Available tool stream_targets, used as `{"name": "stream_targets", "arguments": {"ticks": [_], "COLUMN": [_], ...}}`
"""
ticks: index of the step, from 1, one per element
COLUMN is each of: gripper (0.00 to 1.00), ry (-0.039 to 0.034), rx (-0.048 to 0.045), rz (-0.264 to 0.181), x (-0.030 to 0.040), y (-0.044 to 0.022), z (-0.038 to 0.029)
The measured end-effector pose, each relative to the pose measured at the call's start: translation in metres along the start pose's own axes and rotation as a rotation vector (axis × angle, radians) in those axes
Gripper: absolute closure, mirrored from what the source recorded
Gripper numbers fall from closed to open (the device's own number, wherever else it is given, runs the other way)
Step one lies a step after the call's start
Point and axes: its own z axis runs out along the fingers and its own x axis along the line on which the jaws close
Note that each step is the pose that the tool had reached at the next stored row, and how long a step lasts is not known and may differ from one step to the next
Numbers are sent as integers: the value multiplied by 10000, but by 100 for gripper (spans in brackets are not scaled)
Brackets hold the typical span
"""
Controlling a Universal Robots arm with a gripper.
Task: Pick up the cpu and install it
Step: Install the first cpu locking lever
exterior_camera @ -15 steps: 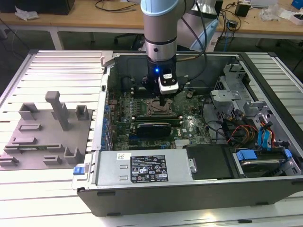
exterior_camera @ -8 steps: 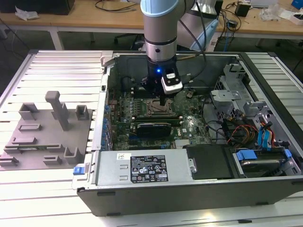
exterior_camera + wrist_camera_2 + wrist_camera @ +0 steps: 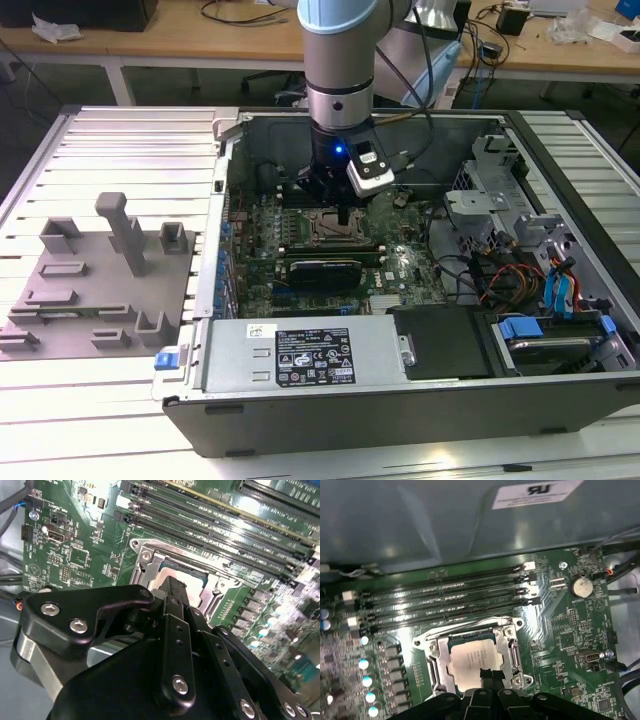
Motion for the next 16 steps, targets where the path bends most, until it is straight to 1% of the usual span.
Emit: {"name": "stream_targets", "arguments": {"ticks": [2, 3, 4, 5, 6, 11, 12, 14, 15, 16], "gripper": [89, 89, 89, 89, 89, 89, 89, 89, 89, 89], "ry": [-1, 1, 35, 49, 51, 49, 51, 56, 57, 56], "rx": [-23, -13, 145, 198, 227, 232, 234, 228, 226, 224], "rz": [-152, -213, -257, -276, -289, -332, -333, -332, -332, -332], "x": [0, 0, 0, -1, 0, 0, -2, -18, -20, -20], "y": [1, 0, 0, 0, 0, 0, 0, -3, -3, -3], "z": [0, 0, 0, 0, 0, -1, -14, -147, -163, -164]}}
